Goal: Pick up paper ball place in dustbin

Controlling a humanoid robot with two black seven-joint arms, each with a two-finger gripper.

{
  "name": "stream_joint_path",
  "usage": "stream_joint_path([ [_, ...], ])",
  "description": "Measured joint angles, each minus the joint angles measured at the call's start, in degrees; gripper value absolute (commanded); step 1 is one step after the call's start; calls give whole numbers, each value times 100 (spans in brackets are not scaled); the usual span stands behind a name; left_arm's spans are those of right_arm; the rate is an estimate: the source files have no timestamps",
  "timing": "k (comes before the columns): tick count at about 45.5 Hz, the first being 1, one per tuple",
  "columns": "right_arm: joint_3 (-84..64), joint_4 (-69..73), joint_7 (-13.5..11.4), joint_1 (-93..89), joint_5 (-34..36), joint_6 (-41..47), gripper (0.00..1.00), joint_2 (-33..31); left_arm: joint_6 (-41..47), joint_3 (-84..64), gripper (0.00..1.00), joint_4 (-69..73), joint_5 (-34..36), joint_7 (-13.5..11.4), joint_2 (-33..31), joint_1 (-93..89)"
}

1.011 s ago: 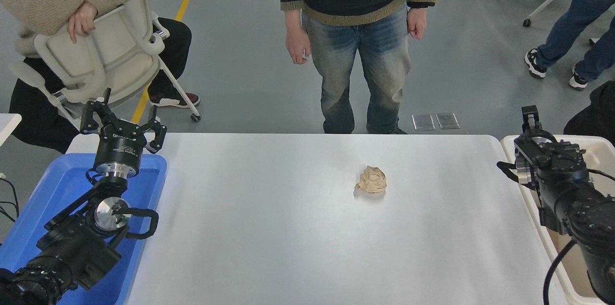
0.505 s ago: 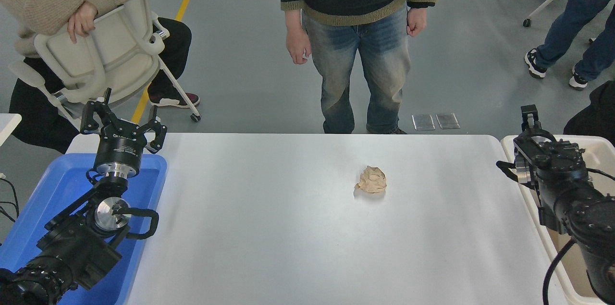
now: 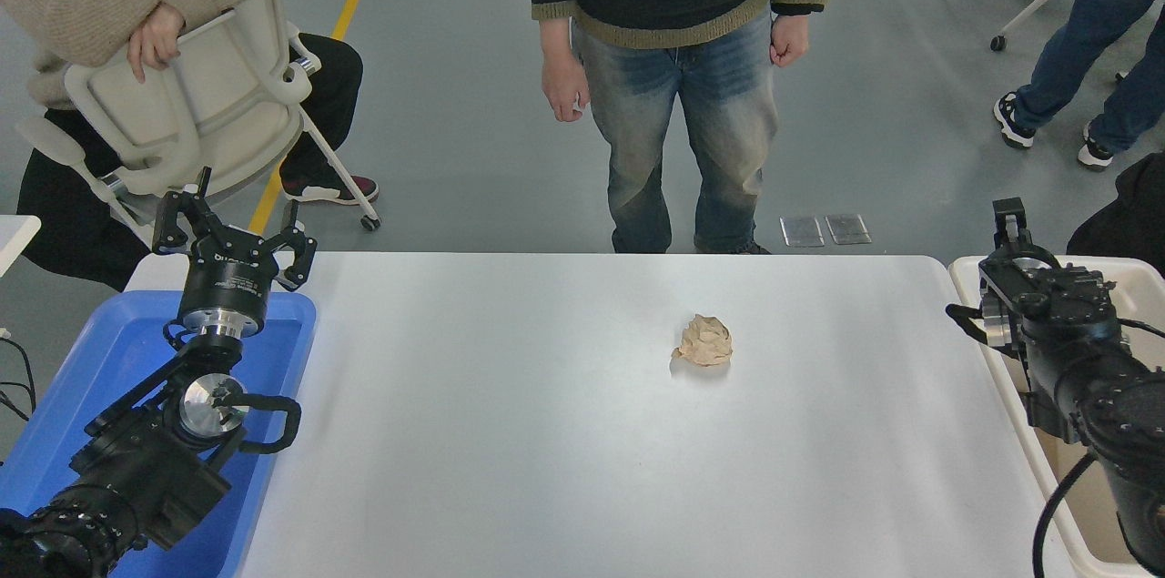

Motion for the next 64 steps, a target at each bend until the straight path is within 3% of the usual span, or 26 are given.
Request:
stream_joint_path([
  [14,2,101,0,-20,13,19,100,-65,0,0,99,0,0,0,0,0],
  [33,-302,1375,-2,245,48,56,100,-763,0,0,99,-1,0,0,2,0],
  [48,-2616,3193,-9,1577,75,340,100,-1300,0,0,99,-2,1,0,6,0],
  [64,-4743,4613,-15,3557,64,1778,100,-1258,0,0,99,-1,1,0,6,0],
])
